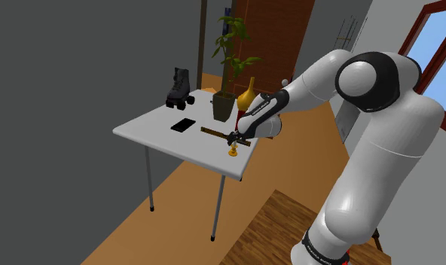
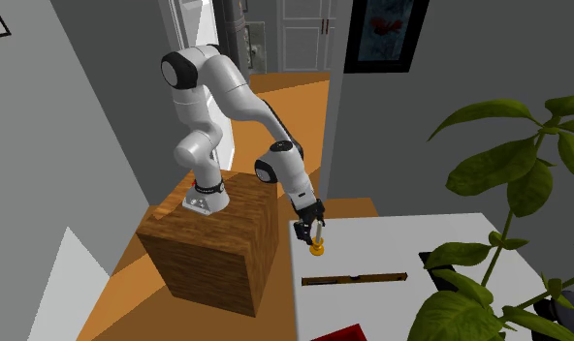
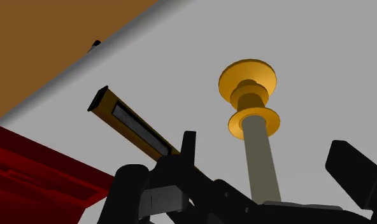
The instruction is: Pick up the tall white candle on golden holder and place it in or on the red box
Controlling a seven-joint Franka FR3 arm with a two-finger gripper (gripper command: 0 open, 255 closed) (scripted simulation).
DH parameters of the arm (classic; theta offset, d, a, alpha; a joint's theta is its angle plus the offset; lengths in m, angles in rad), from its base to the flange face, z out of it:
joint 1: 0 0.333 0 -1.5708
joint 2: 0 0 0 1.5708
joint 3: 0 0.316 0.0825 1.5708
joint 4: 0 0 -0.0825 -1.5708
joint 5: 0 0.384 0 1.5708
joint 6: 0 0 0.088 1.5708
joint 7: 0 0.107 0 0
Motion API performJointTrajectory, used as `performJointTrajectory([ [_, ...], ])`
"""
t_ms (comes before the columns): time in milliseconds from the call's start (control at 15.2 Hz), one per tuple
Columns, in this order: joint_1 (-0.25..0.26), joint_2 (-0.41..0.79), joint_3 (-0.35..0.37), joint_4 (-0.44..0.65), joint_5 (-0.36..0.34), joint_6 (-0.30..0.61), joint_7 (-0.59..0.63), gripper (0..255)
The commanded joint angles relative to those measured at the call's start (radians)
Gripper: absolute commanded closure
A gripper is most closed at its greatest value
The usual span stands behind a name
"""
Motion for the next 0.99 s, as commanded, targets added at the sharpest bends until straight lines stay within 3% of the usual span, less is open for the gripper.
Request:
performJointTrajectory([
  [0, 0.0, 0.0, 0.0, 0.0, 0.0, 0.0, 0.0, 0],
  [66, 0.0, 0.0, 0.0, 0.0, 0.0, 0.0, 0.0, 255],
  [660, 0.0, 0.0, 0.0, 0.0, 0.0, 0.0, 0.0, 255],
  [924, -0.004, -0.052, -0.008, 0.008, -0.082, -0.056, 0.063, 255],
])
